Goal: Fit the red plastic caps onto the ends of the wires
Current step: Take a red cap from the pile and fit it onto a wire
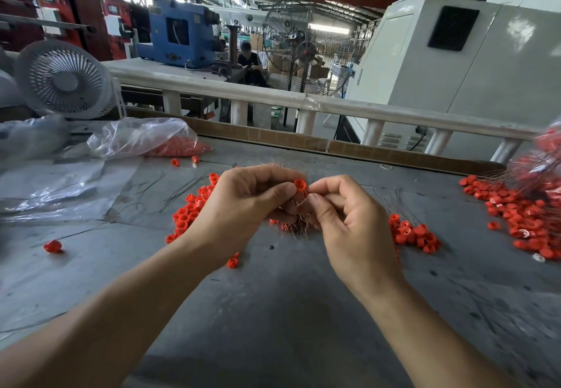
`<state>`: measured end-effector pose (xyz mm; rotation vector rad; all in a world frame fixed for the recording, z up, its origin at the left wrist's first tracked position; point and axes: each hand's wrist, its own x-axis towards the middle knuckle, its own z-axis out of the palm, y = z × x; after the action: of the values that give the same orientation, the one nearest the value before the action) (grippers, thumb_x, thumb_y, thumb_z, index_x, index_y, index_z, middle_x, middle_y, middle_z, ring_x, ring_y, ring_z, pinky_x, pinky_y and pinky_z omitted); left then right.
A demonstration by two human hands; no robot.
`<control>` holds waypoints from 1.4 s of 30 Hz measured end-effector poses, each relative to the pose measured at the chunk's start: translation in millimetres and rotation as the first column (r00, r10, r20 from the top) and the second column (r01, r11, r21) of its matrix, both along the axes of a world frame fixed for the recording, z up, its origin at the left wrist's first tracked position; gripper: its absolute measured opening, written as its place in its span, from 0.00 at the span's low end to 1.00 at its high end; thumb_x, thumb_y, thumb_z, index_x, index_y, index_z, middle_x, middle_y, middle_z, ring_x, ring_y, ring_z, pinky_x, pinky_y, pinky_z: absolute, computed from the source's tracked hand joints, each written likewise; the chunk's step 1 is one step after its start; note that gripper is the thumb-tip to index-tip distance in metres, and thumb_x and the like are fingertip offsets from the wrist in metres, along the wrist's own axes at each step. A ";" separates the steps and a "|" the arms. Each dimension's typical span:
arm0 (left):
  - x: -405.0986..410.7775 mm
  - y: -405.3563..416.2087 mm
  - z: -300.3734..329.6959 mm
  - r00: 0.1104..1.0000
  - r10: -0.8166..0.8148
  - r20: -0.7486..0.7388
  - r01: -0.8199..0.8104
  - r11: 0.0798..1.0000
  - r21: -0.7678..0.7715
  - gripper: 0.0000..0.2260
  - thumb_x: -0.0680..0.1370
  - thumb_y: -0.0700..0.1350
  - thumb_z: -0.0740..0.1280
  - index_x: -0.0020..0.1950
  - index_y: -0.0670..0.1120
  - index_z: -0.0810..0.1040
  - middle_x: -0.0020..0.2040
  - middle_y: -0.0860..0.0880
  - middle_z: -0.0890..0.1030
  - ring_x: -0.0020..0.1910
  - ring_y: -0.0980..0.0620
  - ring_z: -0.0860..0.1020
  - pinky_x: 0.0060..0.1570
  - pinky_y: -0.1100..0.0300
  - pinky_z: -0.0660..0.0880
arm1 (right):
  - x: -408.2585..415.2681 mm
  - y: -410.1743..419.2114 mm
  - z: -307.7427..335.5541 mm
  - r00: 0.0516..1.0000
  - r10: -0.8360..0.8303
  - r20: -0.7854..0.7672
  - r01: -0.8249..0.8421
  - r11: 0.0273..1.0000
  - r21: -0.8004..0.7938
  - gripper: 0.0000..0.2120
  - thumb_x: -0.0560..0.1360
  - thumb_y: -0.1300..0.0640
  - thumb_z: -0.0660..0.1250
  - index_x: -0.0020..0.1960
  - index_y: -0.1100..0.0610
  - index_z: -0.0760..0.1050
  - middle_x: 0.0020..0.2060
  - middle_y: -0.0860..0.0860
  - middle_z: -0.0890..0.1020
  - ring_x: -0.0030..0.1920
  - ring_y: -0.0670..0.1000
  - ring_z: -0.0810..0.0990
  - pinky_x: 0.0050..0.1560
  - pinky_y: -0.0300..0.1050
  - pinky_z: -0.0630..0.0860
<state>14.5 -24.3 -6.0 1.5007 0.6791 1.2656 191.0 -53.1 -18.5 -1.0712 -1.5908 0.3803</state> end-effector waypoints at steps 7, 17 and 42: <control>0.0 -0.4 0.5 1.000 -0.002 -0.020 0.001 1.000 -0.013 0.09 0.80 0.36 0.68 0.56 0.45 0.86 0.47 0.41 0.87 0.45 0.48 0.86 0.47 0.58 0.82 | 0.5 0.1 -0.6 1.000 -0.007 0.024 0.008 1.000 -0.012 0.04 0.81 0.61 0.69 0.52 0.52 0.80 0.40 0.43 0.87 0.42 0.45 0.86 0.44 0.51 0.83; -0.3 -1.4 1.0 0.999 -0.005 -0.050 0.004 1.000 -0.023 0.10 0.80 0.36 0.68 0.59 0.42 0.84 0.48 0.41 0.87 0.48 0.44 0.86 0.50 0.55 0.83 | 0.3 0.6 -1.4 0.998 -0.031 0.048 0.032 0.999 -0.020 0.05 0.80 0.61 0.69 0.51 0.52 0.79 0.39 0.42 0.86 0.38 0.46 0.85 0.40 0.53 0.81; 1.5 -0.7 -0.2 1.000 0.022 -0.013 -0.022 0.999 -0.025 0.09 0.81 0.34 0.66 0.56 0.42 0.84 0.46 0.39 0.86 0.45 0.44 0.85 0.48 0.54 0.83 | -2.6 2.3 -4.4 0.999 0.026 0.025 -0.025 0.998 -0.061 0.11 0.84 0.61 0.63 0.63 0.48 0.75 0.42 0.43 0.86 0.45 0.44 0.84 0.44 0.35 0.77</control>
<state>16.0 -25.0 -6.2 1.4851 0.7193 1.2608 188.3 -50.7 -22.9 -1.1073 -1.6262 0.4362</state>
